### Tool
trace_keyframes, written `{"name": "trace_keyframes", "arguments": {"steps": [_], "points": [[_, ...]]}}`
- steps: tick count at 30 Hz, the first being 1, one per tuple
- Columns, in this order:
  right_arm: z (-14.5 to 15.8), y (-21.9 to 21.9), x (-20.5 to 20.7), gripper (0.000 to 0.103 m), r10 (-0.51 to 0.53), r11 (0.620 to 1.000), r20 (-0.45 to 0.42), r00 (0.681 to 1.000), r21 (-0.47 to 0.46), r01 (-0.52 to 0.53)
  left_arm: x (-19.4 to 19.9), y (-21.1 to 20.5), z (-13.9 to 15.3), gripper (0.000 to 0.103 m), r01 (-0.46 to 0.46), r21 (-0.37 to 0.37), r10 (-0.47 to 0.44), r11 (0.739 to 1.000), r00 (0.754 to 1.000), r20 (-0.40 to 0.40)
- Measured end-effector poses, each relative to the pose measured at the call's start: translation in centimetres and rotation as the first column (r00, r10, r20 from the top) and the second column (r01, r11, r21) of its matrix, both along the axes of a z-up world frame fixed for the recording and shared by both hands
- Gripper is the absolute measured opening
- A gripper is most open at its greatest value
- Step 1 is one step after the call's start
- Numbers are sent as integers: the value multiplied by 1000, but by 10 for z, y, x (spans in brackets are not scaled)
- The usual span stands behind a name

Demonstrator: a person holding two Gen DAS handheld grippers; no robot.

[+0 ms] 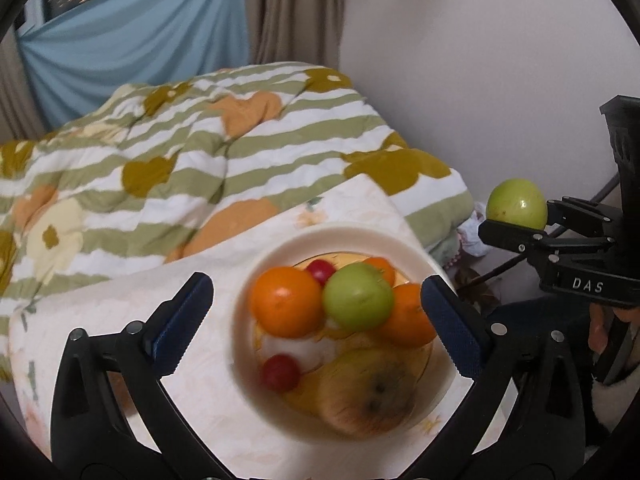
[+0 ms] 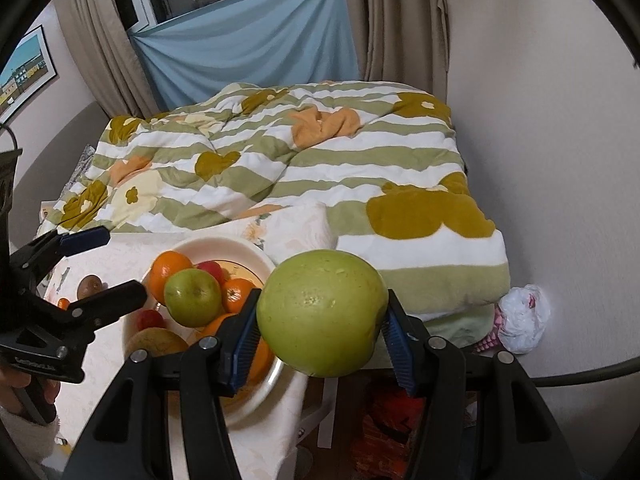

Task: Organize fruits
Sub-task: 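Lower the green apple onto the duck plate and open the right tool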

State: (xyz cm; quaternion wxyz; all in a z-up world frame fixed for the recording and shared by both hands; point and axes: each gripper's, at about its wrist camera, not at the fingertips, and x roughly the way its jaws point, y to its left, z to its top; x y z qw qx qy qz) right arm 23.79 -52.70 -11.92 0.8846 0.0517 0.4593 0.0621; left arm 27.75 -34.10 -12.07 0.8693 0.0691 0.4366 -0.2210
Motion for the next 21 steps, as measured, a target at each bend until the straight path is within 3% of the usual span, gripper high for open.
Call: {"name": "trace_keyframes", "arguments": {"steps": [11, 21], "points": [[-6, 42, 29, 53, 114, 993, 1, 993, 24, -114, -10, 62, 3, 103, -145, 35, 145, 989, 989, -4], [-37, 65, 65, 53, 153, 986, -34, 988, 71, -150, -19, 97, -15, 103, -232, 78, 236, 970, 971, -41]]}}
